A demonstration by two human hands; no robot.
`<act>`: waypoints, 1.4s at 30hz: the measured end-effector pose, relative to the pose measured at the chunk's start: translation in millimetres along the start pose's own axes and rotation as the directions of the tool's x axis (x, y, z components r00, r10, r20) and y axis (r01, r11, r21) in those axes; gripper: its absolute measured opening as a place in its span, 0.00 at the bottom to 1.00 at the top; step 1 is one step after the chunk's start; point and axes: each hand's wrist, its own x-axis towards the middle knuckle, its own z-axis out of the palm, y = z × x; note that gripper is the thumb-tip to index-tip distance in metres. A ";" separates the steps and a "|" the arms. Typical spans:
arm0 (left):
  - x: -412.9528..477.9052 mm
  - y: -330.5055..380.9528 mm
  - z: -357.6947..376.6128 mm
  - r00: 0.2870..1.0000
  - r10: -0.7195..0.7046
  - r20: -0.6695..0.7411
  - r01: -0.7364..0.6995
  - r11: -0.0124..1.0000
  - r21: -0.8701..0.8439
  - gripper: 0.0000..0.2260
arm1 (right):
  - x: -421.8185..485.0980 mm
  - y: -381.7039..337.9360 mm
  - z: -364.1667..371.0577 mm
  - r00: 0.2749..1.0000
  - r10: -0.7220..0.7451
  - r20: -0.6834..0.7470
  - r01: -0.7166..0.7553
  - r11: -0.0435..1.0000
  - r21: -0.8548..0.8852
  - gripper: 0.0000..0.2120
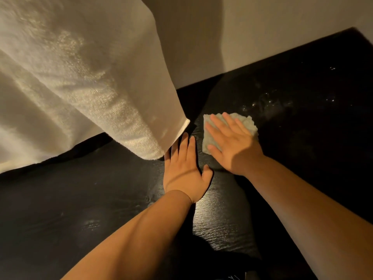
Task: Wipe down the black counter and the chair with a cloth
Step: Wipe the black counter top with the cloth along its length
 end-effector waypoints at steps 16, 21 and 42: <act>-0.3 0.1 -1.1 1.000 -0.001 -0.008 0.001 1.000 -0.013 0.41 | -32.5 7.8 8.7 0.999 -0.005 -0.043 0.006 1.000 0.020 0.33; -0.8 0.1 -1.9 1.000 -0.004 -0.014 0.004 1.000 -0.015 0.41 | 8.5 50.1 -10.4 0.993 0.118 0.008 -0.118 0.993 -0.028 0.33; -1.6 -1.1 4.4 0.995 0.017 -0.094 -0.015 1.000 0.013 0.35 | -32.1 44.8 -8.3 0.920 0.390 -0.035 -0.387 0.919 0.069 0.32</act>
